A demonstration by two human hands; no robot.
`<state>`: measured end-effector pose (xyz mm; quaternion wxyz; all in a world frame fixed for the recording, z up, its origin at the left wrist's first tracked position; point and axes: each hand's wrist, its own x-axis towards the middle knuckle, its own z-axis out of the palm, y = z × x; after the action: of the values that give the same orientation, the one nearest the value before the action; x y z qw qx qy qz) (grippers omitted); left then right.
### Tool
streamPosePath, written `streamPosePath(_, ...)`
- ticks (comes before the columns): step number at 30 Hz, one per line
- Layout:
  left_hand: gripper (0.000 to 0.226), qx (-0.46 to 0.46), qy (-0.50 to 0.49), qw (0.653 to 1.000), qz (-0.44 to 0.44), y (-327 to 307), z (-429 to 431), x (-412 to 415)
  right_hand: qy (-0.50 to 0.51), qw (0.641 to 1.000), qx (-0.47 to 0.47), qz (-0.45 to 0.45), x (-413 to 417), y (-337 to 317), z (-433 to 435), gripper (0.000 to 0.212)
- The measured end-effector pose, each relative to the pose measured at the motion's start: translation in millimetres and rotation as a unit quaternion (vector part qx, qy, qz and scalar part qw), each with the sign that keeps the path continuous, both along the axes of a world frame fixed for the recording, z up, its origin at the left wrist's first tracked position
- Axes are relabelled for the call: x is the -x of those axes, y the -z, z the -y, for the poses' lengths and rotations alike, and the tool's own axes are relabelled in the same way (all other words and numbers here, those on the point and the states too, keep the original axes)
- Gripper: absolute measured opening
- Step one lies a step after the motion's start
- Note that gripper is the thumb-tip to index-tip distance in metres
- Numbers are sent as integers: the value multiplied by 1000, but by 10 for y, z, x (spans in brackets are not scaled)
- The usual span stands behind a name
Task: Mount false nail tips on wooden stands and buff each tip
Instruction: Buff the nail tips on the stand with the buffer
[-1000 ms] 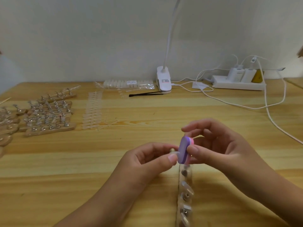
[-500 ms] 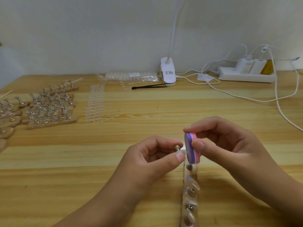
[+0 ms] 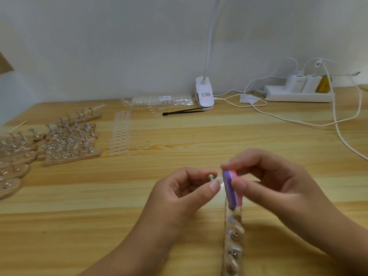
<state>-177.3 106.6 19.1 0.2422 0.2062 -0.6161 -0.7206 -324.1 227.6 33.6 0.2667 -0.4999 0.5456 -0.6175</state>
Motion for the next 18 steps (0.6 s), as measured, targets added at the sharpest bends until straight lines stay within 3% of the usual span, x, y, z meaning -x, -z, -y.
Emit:
streamPosePath(4,25,14,2,1000,-10,-8,0,-1,22,1000,10,-9,-5,-26,33,15)
streamPosePath(7,28,23,26,999,-16,-7,-59,5,49,998,26,5,29,-71,40,22)
streamPosePath(15,41,-19,-3,1000,-2,-10,-29,22,4,1000,10,-22,53,-20,-59,17)
streamPosePath(18,36,-6,16,1000,-5,-19,-46,13,16,1000,10,-18,16,-7,18,14)
